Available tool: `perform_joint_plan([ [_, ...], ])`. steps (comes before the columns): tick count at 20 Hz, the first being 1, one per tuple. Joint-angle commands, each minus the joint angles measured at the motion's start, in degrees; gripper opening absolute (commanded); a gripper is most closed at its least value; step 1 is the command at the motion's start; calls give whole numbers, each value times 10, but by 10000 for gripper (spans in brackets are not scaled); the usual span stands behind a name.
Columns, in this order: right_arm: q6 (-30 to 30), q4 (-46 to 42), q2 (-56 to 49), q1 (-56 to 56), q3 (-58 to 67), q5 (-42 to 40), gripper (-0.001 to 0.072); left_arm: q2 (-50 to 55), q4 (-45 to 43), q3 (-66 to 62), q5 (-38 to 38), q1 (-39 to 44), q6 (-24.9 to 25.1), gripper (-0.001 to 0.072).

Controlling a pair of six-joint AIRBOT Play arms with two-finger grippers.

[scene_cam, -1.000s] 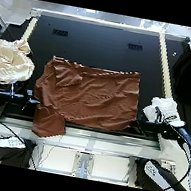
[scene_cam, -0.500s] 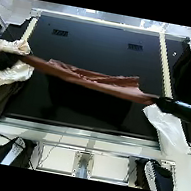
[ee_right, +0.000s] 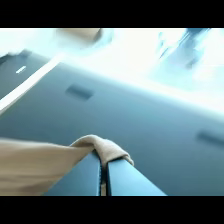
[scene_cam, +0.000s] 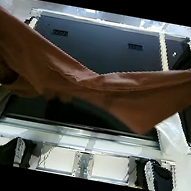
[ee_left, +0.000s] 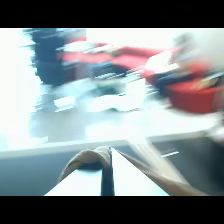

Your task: Fold the shirts.

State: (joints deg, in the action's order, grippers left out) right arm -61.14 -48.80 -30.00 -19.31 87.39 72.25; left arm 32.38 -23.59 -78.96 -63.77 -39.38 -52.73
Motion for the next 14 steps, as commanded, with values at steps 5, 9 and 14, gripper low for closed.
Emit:
perform_joint_plan([
  [5,-13,-5,-168,1,50,-107,11,105,-164,-92,-73,11,-146,9],
  [9,-34,24,-307,5,49,-28,11,257,-220,-85,-155,181,-163,9],
  [14,-35,-73,-456,84,28,16,11,470,-585,-79,-10,408,-306,11],
])
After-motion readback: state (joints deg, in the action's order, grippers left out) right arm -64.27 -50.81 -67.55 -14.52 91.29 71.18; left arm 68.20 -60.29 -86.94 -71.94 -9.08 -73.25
